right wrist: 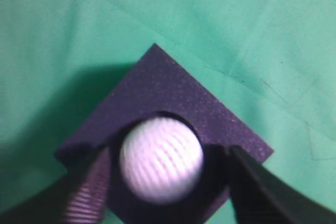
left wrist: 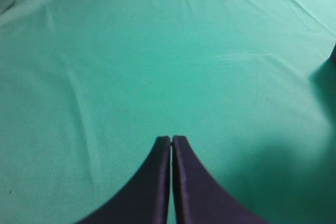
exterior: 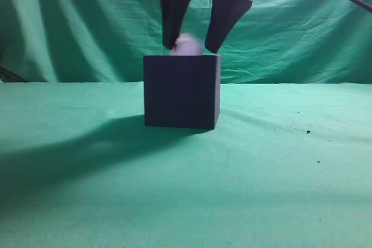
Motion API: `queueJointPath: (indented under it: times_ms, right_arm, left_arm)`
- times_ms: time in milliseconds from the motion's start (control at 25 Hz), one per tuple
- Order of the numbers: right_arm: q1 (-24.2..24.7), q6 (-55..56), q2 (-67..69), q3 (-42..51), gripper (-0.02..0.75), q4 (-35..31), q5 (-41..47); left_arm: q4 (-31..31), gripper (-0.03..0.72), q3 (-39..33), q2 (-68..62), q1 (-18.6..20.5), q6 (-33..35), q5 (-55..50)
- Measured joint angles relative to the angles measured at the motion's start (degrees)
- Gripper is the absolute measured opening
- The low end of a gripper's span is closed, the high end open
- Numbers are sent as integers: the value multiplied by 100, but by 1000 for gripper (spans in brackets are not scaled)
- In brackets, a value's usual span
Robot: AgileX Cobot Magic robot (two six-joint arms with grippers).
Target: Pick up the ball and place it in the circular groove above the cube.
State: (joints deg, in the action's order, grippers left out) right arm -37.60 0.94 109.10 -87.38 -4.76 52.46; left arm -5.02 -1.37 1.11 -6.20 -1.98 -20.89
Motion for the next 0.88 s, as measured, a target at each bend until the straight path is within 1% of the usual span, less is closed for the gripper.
queueJointPath:
  times_ms: [80, 120, 280, 360, 440, 520, 560, 600, 640, 760, 880]
  right_arm:
    - [0, -163, 0, -16, 526, -131, 0]
    - [0, -219, 0, -42, 555, -164, 51]
    - [0, -287, 0, -519, 548, -176, 513]
    - [0, -287, 0, -919, 430, -122, 943]
    - [0, -205, -25, -1245, 285, -82, 1438]
    - [0, -100, -153, -1420, 118, -83, 1703]
    - [0, -65, -271, -1444, 69, -70, 1765]
    - [0, -38, -416, -1454, 45, -42, 1802]
    - [0, -7, -548, -1477, 0, 15, 1850]
    - [0, 258, -1052, -1476, 0, 410, 1889]
    - [0, 499, -1604, -1262, 0, 721, 1903]
  left_arm:
    - [0, 0, 0, 0, 0, 0, 0]
    - [0, 0, 0, 0, 0, 0, 0]
    - [0, 0, 0, 0, 0, 0, 0]
    - [0, 0, 0, 0, 0, 0, 0]
    - [0, 0, 0, 0, 0, 0, 0]
    - [0, 0, 0, 0, 0, 0, 0]
    - [0, 0, 0, 0, 0, 0, 0]
    - [0, 0, 0, 0, 0, 0, 0]
    - [0, 0, 0, 0, 0, 0, 0]
    - [0, 0, 0, 0, 0, 0, 0]
    - [0, 0, 0, 0, 0, 0, 0]
